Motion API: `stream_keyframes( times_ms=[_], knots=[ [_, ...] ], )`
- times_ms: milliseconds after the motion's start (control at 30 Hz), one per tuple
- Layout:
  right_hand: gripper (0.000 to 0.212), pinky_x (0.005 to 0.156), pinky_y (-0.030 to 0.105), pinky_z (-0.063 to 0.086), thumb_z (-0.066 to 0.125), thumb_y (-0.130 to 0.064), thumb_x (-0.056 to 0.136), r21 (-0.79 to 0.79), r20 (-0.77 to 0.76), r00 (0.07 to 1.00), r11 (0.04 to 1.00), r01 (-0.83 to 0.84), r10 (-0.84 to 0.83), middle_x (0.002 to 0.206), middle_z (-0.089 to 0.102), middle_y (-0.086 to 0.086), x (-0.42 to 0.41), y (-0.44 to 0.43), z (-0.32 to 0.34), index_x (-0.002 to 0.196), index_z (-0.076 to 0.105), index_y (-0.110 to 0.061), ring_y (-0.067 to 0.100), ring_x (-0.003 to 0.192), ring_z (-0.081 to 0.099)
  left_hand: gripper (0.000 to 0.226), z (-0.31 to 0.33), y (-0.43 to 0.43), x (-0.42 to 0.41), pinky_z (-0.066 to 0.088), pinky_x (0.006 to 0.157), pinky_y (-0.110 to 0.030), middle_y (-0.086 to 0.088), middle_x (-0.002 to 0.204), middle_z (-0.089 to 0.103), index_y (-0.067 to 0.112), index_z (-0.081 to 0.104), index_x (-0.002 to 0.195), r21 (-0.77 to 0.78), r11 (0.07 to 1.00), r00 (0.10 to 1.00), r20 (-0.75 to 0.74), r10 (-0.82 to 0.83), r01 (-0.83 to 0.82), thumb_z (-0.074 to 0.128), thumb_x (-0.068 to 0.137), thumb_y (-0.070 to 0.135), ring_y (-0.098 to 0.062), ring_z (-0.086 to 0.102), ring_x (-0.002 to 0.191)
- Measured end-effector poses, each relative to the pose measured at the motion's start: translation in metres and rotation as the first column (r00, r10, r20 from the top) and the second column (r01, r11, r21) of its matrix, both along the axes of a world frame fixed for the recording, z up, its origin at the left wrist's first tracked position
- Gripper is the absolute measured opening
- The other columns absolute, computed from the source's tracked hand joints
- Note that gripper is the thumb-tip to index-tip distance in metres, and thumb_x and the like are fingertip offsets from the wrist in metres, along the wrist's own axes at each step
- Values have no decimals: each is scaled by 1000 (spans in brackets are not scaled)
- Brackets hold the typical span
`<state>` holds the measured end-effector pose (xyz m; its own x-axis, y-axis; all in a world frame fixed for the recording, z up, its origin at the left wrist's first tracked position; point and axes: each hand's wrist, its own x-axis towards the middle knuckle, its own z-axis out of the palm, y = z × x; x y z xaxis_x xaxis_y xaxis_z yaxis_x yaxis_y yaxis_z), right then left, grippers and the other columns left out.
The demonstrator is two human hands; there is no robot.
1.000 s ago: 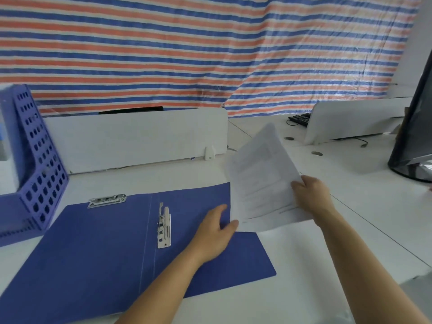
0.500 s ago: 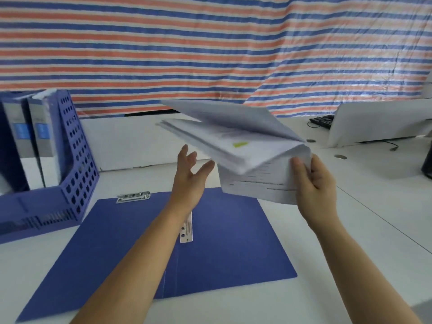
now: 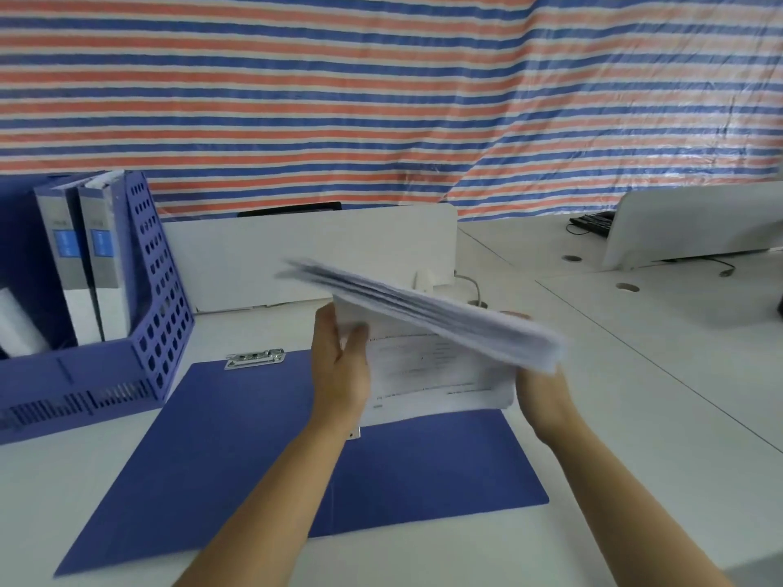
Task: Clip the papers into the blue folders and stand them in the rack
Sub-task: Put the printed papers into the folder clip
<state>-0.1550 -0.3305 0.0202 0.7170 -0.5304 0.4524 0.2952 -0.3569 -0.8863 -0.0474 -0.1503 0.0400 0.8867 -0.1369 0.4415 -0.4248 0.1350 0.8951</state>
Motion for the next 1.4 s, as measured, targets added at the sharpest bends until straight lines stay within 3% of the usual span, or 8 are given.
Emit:
stream_keyframes(
  times_ms=[67, 167, 733, 967, 1067, 1200, 1300, 1400],
  knots=[
    [26, 70, 13, 43, 43, -26, 104, 71, 15, 997, 995, 69, -70, 79, 63, -19, 4, 3, -3, 86, 61, -18, -3, 74, 55, 7, -11, -1, -7, 46, 82, -35, -2, 89, 57, 5, 50, 95, 8, 1000, 1000, 5, 24, -24, 44, 95, 1, -12, 57, 90],
    [29, 78, 28, 45, 43, -29, 103, 127, -49, 995, 988, 88, -82, 92, 67, 1, 9, 2, -12, 95, 61, -8, 14, 87, 60, 22, -21, -3, -14, 46, 72, -17, 25, 87, 63, 18, 51, 92, -9, 999, 998, 44, 39, -38, 40, 96, -2, 5, 59, 84],
    [29, 68, 13, 45, 42, -31, 101, 80, 114, 986, 991, 110, -119, 88, 58, 0, 6, 12, -11, 96, 50, -3, 5, 78, 53, 30, -37, -4, -14, 50, 83, -16, 10, 115, 63, 18, 40, 133, -49, 989, 971, 190, 146, -139, 33, 104, 13, -5, 61, 106],
    [25, 67, 21, 49, 42, -31, 104, 58, -72, 984, 984, 168, -163, 84, 63, -2, 10, 2, -6, 92, 54, -11, 5, 73, 58, 39, -38, 9, 2, 49, 85, -13, 12, 124, 60, 24, 41, 142, 143, 983, 965, 250, 78, -116, 35, 104, 19, 0, 58, 109],
    [33, 83, 44, 52, 42, -34, 102, 136, -289, 948, 974, 179, -133, 98, 66, 15, 15, -17, -8, 101, 55, -4, 27, 85, 64, 33, -43, 26, 33, 43, 84, -13, 6, 115, 59, 20, 52, 132, 389, 894, 955, 270, 119, -221, 36, 103, 19, -1, 55, 103],
    [25, 85, 50, 57, 46, -25, 102, 324, -501, 865, 929, 179, 8, 99, 72, 15, 18, -33, -15, 106, 64, -9, 34, 90, 70, 43, -62, 47, 77, 33, 108, -33, -6, 148, 40, 15, 37, 144, 811, 582, 995, 98, -34, -59, 36, 101, 15, -20, 37, 135],
    [24, 80, 48, 58, 45, -20, 102, 337, -613, 788, 921, 196, 57, 96, 73, 17, 20, -34, -24, 111, 63, -5, 35, 85, 71, 52, -73, 55, 84, 21, 118, -35, -5, 158, 23, 14, 21, 151, 901, 419, 992, -82, -96, 115, 36, 101, 17, -21, 22, 145],
    [24, 80, 50, 58, 45, -19, 103, 336, -650, 756, 921, 200, 73, 97, 73, 18, 25, -31, -29, 112, 62, -6, 36, 87, 71, 55, -79, 57, 79, 17, 119, -34, -5, 159, 20, 12, 20, 151, 873, 450, 982, -167, -85, 188, 39, 99, 12, -20, 17, 146]
  ],
)
